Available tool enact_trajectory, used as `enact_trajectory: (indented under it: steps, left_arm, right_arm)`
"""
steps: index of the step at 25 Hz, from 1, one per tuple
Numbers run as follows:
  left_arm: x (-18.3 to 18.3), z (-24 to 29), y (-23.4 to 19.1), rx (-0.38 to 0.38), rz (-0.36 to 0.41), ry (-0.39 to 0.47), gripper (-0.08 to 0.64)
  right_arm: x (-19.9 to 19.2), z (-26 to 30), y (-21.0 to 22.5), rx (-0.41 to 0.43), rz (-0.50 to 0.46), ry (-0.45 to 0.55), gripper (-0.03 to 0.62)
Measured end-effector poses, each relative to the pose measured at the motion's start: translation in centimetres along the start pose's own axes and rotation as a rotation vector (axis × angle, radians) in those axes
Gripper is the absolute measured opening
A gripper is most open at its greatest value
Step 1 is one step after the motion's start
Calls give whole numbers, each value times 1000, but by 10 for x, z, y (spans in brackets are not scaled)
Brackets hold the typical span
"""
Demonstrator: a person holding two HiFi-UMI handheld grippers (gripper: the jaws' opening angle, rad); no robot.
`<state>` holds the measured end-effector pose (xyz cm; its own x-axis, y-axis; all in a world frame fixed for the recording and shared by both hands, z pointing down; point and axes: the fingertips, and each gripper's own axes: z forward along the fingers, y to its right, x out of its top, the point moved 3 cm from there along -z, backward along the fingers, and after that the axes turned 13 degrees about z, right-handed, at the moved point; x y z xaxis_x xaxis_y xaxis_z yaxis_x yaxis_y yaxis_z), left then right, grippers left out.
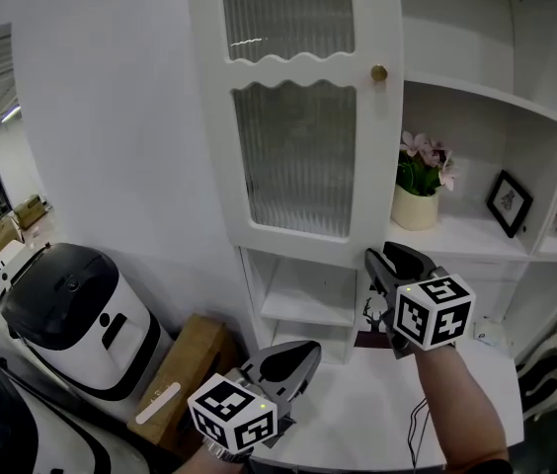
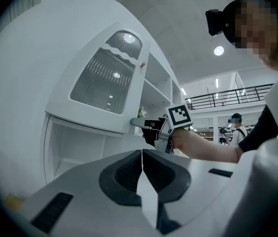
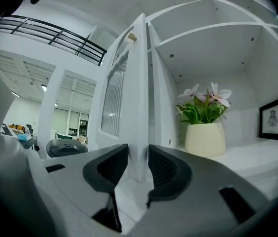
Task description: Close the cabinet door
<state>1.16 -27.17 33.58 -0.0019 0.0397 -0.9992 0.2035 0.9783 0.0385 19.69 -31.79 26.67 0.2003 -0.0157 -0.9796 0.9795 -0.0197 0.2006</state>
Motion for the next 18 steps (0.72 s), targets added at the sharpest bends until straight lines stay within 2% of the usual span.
enact_trajectory:
  steps: [18]
  left_arm:
    - [-10,9,-17,10,-21,-10,11]
  right_arm:
    - [3,23,19,-44,-21,9,146]
